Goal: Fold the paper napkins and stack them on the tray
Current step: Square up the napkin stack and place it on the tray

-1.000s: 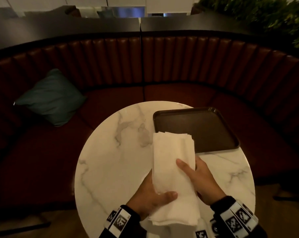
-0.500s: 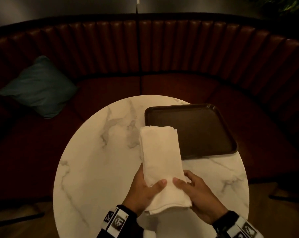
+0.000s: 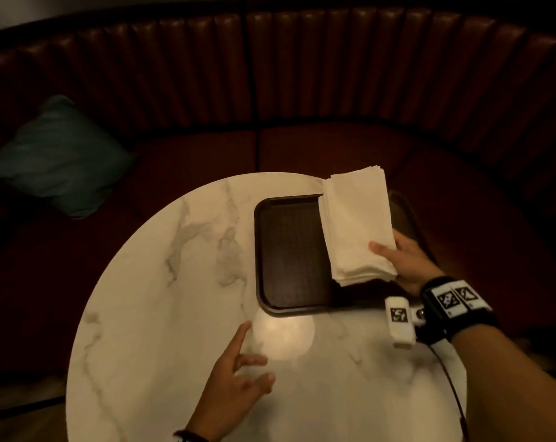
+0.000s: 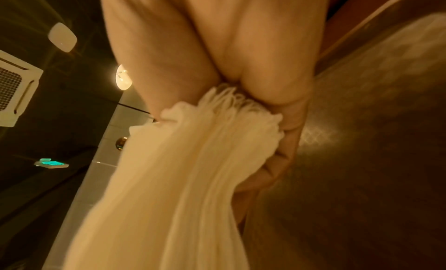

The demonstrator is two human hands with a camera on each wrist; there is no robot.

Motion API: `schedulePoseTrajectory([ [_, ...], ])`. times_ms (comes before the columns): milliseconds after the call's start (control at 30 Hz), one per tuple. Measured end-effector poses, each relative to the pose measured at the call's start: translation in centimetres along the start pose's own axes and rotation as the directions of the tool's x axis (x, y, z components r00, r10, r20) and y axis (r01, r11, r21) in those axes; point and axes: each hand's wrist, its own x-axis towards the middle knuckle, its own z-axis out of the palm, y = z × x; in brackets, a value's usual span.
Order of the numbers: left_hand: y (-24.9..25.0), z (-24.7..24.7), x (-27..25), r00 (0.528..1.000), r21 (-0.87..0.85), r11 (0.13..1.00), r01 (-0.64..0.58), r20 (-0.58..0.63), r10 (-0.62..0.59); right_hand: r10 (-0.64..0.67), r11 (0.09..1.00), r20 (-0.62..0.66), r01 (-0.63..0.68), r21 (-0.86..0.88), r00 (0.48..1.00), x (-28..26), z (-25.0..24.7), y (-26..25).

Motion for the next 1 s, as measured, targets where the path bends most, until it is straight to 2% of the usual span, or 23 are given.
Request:
schedulePoseTrajectory([
  [167, -4.8, -2.7, -2.4, 0.980, -0.024, 0.992, 0.122, -0.155, -0.124, -0.006, 0.986, 0.220, -0.032, 0.165, 0.975, 5.0, 4.2, -1.0],
  [267, -6.2, -3.6, -3.1, 0.965, -0.028, 0.986, 0.163, -0.202, -0.165, 0.110, 0.974, 0.255, -0.155, 0.165, 0.961, 7.8, 7.7, 1.9],
  [367, -6.5, -4.2, -3.3, 0.960, -0.004, 0.988, 0.152, -0.238, -0.148, 0.240, 0.970, 0.128, -0.233, -0.068, 0.962, 9.6, 9.7, 7.1],
  [467, -6.5, -4.5, -3.2, 0.958, 0.006, 0.992, 0.130, -0.258, -0.124, 0.273, 0.955, 0.029, -0.267, -0.132, 0.962, 10.6, 10.2, 8.7],
  [533, -6.7, -4.6, -2.9, 0.964, 0.026, 0.993, 0.112, -0.244, -0.102, 0.230, 0.940, -0.004, -0.223, -0.257, 0.973, 11.0, 10.7, 8.1],
  [633, -6.8, -4.3, -2.7, 0.968, 0.042, 0.993, 0.112, -0.228, -0.100, 0.190, 0.856, -0.017, -0.174, -0.486, 0.982, 10.9, 11.8, 7.3],
  [733, -6.8, -3.9, -2.6, 0.972, 0.064, 0.992, 0.112, -0.214, -0.096, 0.212, 0.723, -0.008, -0.163, -0.671, 0.977, 10.4, 13.2, 6.6],
  [833, -7.1, -4.0, -2.7, 0.972, 0.105, 0.987, 0.118, -0.216, -0.093, 0.166, 0.576, -0.085, -0.166, -0.800, 0.982, 9.9, 14.4, 6.6],
  [1000, -7.7, -4.5, -2.9, 0.965, 0.110, 0.988, 0.107, -0.251, -0.077, -0.008, 0.582, -0.166, -0.130, -0.803, 0.986, 8.0, 15.2, 7.5],
])
